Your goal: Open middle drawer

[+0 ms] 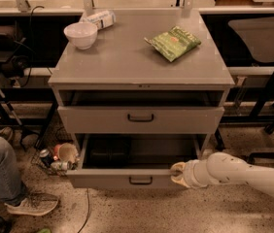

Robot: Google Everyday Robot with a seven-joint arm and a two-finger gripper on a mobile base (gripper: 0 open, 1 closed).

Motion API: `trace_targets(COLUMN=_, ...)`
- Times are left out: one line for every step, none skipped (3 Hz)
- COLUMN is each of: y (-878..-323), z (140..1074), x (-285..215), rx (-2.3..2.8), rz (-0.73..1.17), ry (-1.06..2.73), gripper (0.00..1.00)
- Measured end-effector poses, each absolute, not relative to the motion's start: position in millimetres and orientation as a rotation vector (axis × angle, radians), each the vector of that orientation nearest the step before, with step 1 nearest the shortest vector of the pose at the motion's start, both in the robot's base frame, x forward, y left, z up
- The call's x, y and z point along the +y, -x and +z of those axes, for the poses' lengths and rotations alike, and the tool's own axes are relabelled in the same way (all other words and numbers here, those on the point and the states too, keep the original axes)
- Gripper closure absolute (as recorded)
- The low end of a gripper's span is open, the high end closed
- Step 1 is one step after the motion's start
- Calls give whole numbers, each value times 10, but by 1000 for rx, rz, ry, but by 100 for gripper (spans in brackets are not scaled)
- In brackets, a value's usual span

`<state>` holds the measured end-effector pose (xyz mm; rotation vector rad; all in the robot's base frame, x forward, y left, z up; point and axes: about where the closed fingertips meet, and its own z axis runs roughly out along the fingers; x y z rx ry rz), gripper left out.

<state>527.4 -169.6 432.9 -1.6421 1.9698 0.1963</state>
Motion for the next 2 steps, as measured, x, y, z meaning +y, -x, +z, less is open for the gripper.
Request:
trace_targets(y=-5278, z=4329, x=-1696, rx=1970, rz=196, ry=1642, gripper=100)
trace_targets(y=-4914, z=4282, x=-1782, rx=2029, rz=240, ry=1600, gripper=100)
